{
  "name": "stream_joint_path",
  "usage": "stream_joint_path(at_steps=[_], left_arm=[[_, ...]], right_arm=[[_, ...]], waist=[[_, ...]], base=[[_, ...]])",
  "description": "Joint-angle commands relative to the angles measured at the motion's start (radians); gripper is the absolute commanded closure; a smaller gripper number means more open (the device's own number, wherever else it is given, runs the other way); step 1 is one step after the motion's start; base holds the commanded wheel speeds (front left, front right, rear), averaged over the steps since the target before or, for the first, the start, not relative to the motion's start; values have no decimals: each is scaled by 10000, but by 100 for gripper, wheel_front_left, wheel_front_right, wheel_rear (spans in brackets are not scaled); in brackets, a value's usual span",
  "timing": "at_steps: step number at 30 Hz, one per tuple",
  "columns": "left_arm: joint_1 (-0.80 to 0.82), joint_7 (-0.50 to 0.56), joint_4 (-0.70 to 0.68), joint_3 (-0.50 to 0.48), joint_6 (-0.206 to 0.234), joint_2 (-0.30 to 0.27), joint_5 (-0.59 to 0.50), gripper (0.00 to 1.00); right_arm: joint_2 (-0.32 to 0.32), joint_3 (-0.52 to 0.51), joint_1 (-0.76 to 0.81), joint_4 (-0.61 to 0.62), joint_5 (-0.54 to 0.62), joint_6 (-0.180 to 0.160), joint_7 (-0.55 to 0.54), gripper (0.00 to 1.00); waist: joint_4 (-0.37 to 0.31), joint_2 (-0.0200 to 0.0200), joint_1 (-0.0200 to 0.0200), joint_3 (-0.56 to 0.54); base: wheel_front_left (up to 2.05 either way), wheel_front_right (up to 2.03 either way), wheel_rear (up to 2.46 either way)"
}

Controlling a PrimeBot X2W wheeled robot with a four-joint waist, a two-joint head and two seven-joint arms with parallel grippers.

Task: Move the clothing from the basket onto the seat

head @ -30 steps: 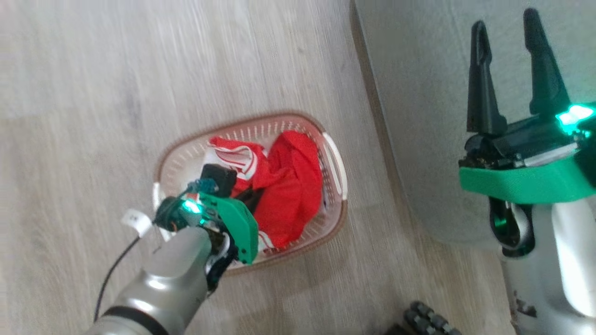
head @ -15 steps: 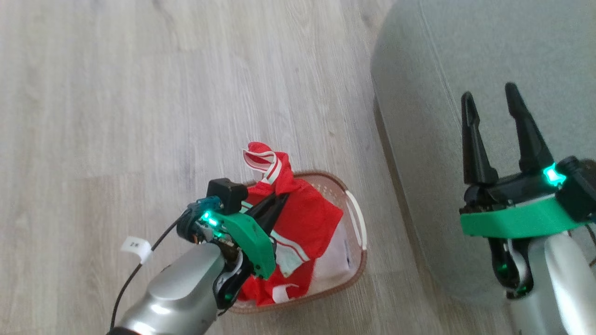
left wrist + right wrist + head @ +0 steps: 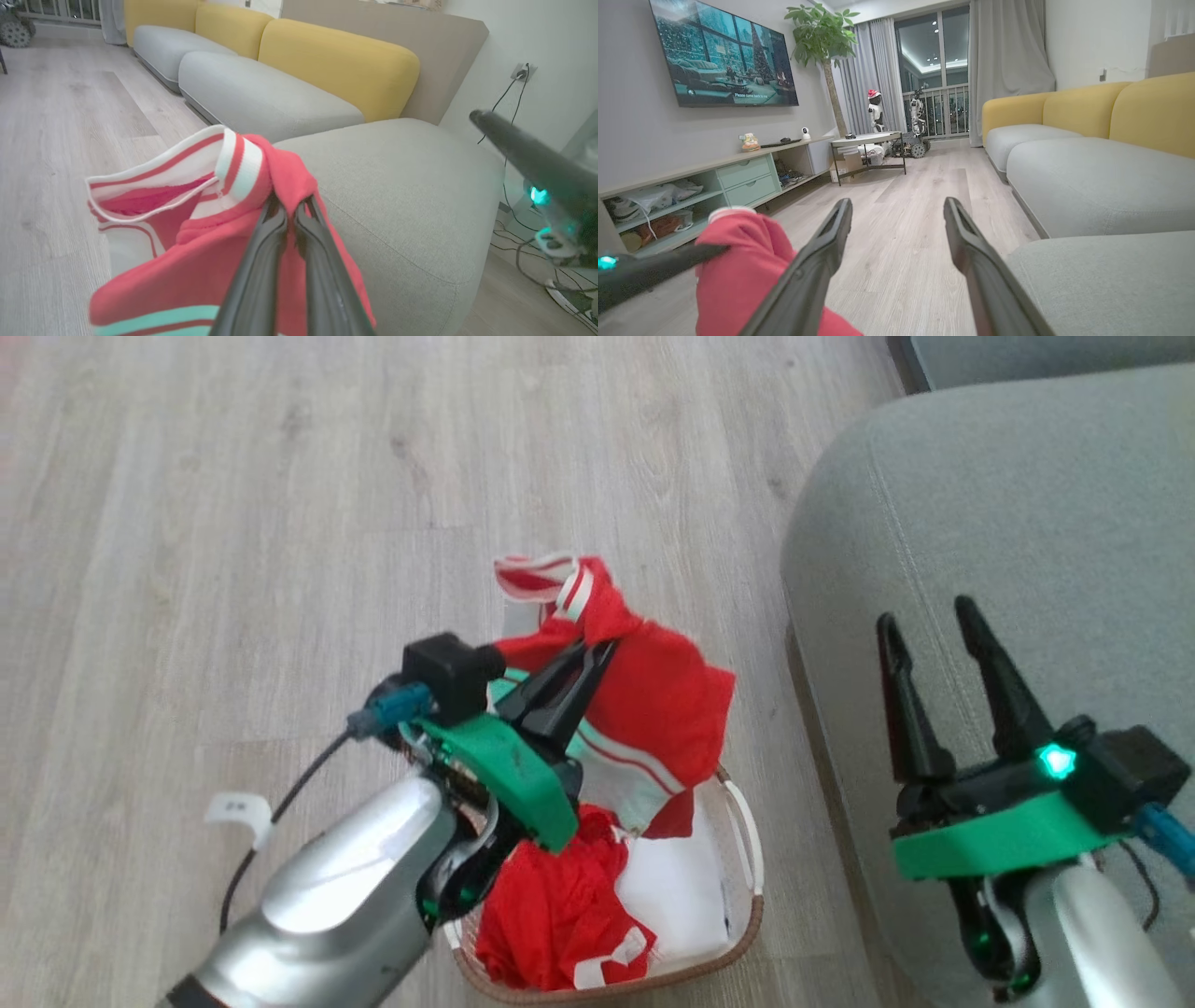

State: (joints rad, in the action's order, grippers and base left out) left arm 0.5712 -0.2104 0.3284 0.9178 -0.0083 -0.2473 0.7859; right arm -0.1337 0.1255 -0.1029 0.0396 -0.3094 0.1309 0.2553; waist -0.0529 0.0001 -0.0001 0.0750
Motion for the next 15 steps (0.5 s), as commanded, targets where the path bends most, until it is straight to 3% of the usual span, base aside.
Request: stream_joint_path(at_steps=[1,6,15], left_arm=[[916,165,-844,-583,150,-349,-114,100],[1650,600,-1650,-748,491,-612,-408,100],[2398,997,-2244,-1038,760,-599,-385,100]], right_arm=[[-195,320,-21,249,-96,-2,-10,0],[-334,738,184,138,-200,-2,-93,0],[-456,1292,393,20,-337,-2,-132,0]], waist=[[168,-1,1,-199],[292,-1,1,-449],[323,-1,1,-668]], base=[[0,0,0],[0,0,0],[0,0,0]])
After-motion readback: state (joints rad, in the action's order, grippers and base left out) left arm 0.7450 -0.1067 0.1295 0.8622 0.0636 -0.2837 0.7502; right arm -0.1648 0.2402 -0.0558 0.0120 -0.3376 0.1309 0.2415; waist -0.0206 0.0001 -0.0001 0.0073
